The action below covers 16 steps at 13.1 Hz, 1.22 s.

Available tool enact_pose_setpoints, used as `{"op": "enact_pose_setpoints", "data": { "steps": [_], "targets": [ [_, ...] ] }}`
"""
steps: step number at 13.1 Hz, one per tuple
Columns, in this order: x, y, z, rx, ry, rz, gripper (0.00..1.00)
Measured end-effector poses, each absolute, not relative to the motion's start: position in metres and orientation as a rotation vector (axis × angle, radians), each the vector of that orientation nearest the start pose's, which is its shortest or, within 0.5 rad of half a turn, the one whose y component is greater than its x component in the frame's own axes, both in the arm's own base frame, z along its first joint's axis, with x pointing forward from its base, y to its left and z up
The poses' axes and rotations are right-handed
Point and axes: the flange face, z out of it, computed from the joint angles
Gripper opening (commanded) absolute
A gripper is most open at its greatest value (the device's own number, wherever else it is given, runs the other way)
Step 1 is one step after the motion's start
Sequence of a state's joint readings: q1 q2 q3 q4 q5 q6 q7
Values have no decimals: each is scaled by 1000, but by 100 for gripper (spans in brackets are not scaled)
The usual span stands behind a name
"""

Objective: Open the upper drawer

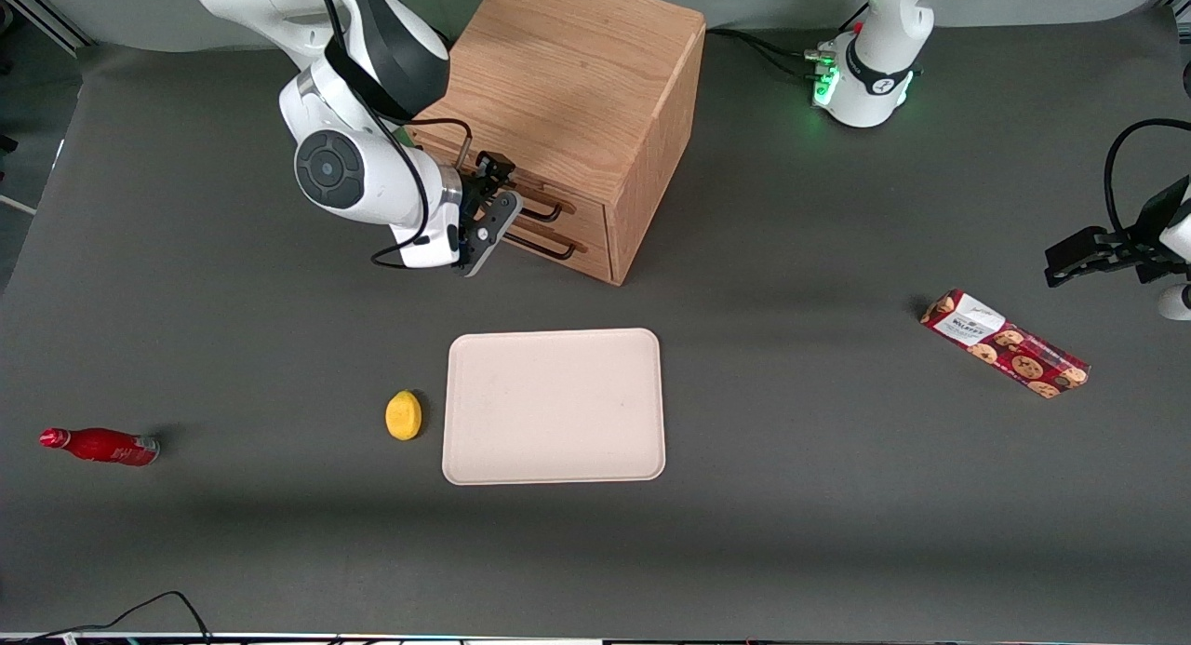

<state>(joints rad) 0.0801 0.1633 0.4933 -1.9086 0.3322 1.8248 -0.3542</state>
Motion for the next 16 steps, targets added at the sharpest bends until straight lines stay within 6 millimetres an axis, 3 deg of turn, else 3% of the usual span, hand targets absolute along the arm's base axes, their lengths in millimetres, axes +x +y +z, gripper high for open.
{"op": "enact_pose_setpoints", "data": {
  "steps": [10, 16],
  "targets": [
    [472, 322, 383, -2544, -1049, 355, 100],
    [474, 322, 379, -2547, -1050, 350, 100]
  ]
}}
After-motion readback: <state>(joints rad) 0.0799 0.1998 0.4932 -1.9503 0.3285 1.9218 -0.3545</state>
